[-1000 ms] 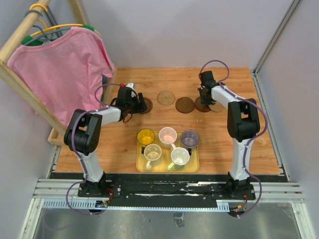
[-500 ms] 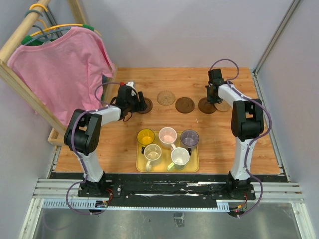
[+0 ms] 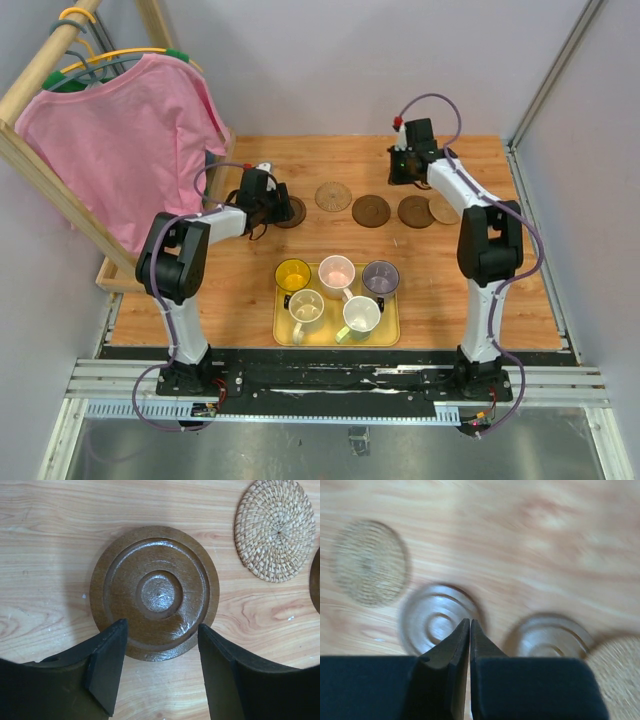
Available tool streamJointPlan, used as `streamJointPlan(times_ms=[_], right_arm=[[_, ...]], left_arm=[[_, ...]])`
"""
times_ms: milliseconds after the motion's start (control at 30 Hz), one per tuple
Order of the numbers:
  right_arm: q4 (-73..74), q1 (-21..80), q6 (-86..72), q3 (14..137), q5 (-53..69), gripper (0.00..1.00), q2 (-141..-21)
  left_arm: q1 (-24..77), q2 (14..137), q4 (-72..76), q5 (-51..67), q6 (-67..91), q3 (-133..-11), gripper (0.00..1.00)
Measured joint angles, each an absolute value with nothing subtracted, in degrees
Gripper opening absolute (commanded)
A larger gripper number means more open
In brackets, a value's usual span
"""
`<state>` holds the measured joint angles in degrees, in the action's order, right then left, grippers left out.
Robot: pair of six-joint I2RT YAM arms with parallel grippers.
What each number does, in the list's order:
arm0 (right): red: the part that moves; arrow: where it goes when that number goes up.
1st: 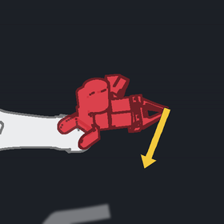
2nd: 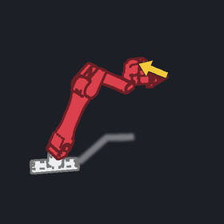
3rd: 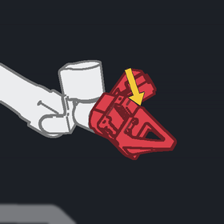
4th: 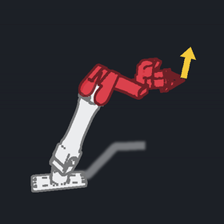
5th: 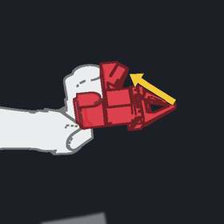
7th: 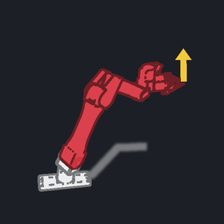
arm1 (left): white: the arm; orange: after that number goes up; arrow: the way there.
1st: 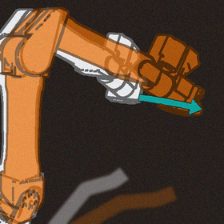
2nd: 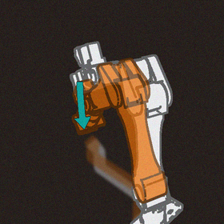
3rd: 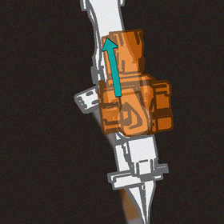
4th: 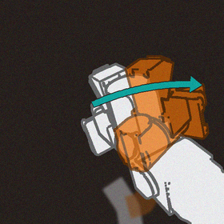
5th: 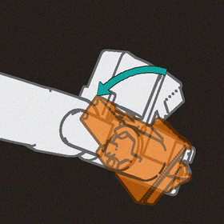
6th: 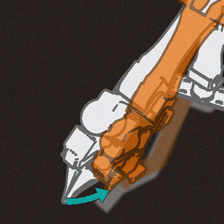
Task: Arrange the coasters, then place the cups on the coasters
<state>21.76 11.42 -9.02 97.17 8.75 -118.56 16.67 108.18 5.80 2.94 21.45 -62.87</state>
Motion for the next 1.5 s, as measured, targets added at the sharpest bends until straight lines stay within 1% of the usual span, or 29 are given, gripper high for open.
streamJointPlan(times_ms=[267, 400, 567, 700, 967, 1300, 1500], right_arm=[[23.4, 22.3, -7.6, 114.1, 13.0, 0.05, -128.4], [25.1, 25.6, -7.5, 118.7, 14.0, 0.05, -134.0], [27.2, 26.5, -7.7, 120.2, 14.5, 0.06, -138.7], [28.1, 26.5, -7.8, 120.4, 14.6, 0.06, -140.1], [28.0, 27.4, -8.3, 121.0, 15.4, 0.05, -140.6], [27.2, 32.2, -8.8, 120.4, 16.1, 0.05, -140.6], [26.6, 33.2, -8.9, 120.0, 16.4, 0.05, -140.6]], left_arm=[[16.6, 110.6, 2.2, 1.0, 21.5, -66.7, 0.56], [16.3, 112.0, 1.0, 0.5, 21.7, -68.8, 0.53], [15.1, 114.5, -0.1, 0.7, 22.5, -72.5, 0.49], [14.7, 115.9, -0.4, 0.7, 22.8, -74.4, 0.49], [14.3, 116.8, -1.0, 0.7, 23.1, -75.8, 0.49], [13.3, 116.6, -0.5, 0.4, 23.4, -75.2, 0.49], [12.6, 115.9, -0.3, -0.5, 23.4, -74.2, 0.49]])
